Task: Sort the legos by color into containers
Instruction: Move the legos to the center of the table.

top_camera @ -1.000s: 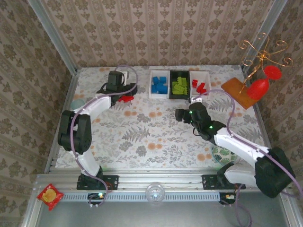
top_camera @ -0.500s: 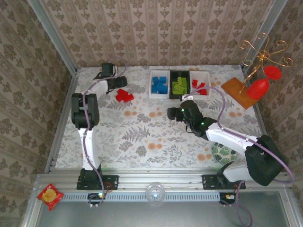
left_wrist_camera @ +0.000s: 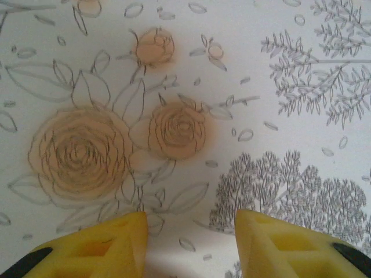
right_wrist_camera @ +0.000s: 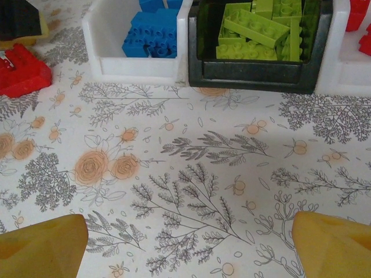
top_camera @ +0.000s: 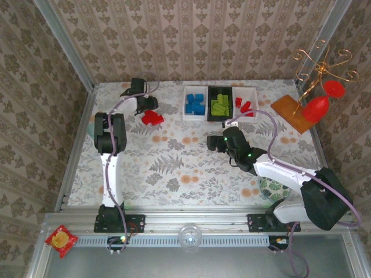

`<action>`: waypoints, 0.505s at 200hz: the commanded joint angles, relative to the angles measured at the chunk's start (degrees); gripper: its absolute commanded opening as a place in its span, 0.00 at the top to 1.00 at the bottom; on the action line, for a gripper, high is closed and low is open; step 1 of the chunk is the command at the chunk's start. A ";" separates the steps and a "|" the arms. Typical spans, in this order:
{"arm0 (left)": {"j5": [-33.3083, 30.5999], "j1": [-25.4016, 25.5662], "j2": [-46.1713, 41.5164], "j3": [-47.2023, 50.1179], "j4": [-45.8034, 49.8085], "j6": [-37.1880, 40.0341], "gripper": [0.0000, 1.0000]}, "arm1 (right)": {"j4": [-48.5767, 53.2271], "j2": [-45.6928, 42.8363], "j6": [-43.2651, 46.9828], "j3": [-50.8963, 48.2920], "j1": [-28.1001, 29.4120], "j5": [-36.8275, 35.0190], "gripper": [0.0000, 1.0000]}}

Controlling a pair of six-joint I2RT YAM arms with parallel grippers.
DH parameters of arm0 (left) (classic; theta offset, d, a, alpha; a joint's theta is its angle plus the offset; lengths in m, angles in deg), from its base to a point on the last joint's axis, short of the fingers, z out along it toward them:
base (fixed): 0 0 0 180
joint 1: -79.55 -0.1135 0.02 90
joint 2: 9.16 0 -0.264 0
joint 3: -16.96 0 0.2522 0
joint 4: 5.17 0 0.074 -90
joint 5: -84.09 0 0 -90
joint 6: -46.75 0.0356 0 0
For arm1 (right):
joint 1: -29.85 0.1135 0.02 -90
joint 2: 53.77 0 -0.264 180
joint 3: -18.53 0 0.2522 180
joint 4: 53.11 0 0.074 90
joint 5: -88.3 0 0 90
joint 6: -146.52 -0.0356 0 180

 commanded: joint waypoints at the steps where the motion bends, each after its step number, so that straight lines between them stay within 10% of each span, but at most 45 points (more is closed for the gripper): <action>1: 1.75 1.41 -4.84 6.62 0.45 -1.12 0.56 | -1.72 -1.76 -0.43 -1.01 -0.07 -1.35 0.07; 101: 0.35 11.62 -21.00 32.50 -7.51 -1.53 0.61 | -2.27 -5.01 -0.42 -3.72 -0.39 -0.98 0.07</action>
